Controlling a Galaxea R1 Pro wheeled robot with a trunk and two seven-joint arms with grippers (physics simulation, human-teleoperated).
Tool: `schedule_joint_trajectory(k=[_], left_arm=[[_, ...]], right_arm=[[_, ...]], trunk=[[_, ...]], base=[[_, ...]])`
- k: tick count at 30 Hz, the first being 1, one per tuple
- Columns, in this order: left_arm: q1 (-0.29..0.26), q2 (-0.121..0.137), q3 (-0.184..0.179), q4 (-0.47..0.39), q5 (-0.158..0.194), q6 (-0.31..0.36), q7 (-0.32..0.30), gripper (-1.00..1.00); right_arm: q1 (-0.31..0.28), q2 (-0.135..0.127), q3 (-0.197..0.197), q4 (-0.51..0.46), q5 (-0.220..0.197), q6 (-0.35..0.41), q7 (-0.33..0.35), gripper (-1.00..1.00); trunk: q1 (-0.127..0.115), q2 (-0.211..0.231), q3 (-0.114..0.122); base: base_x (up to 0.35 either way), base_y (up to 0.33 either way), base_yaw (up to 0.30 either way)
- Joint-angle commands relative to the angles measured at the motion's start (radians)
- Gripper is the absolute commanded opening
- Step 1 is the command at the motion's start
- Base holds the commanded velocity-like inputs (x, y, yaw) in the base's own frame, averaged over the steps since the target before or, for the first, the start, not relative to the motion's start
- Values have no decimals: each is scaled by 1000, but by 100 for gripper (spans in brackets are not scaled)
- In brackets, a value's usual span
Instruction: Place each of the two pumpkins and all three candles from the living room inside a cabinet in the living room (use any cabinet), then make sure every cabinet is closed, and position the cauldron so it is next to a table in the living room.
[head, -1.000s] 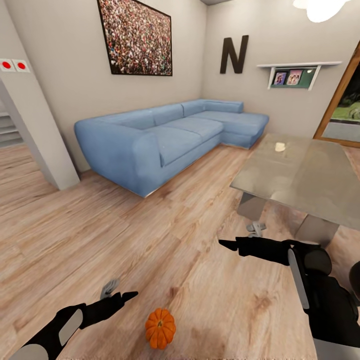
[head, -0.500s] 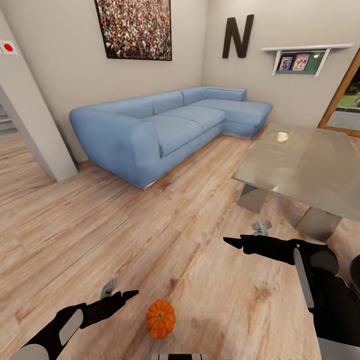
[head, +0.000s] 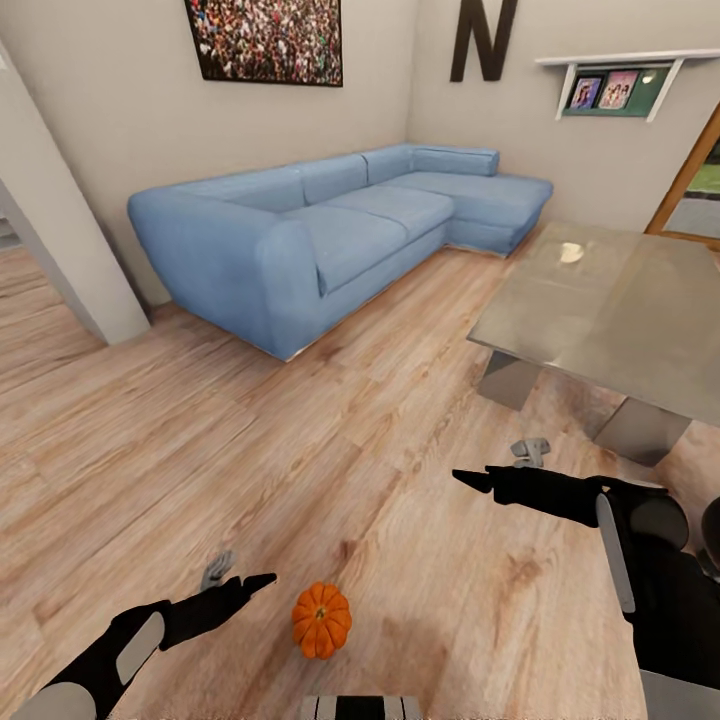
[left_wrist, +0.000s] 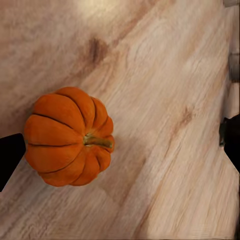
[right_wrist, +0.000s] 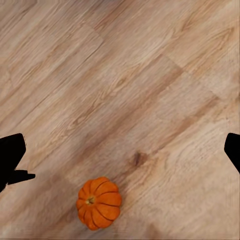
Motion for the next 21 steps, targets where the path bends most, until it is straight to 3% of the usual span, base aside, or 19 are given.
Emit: schedule_joint_trajectory(k=[1,4,7,11,13,16,21], left_arm=[[-11,4,-5,-2,7,13,-18,100],[-47,20,-8,2,-1,34,-85,100],[-82,78,-11,5,-8,83,-180,100],[-100,107,-11,7,-11,115,-218,100],[-103,100,-14,7,-13,117,-224,100],[-105,88,-14,9,-14,106,-224,100],[-105,78,-11,83,-14,62,-223,100]], right_arm=[[-1,0,-1,-1,5,6,10,100],[0,1,-1,-1,5,6,16,100],[0,2,-2,-1,4,6,23,100],[-8,0,-7,-1,5,8,25,100],[-33,-25,-67,-1,3,21,28,100],[-57,-53,-112,-1,0,22,32,100],[-70,-77,-148,-1,-1,22,60,100]], trunk=[[0,-1,-5],[2,-1,-16],[3,-2,-28],[5,-3,-43],[6,-3,-51],[7,-4,-63],[9,-5,-82]], base=[[0,0,0],[0,0,0],[0,0,0],[0,0,0],[0,0,0],[0,0,0],[0,0,0]])
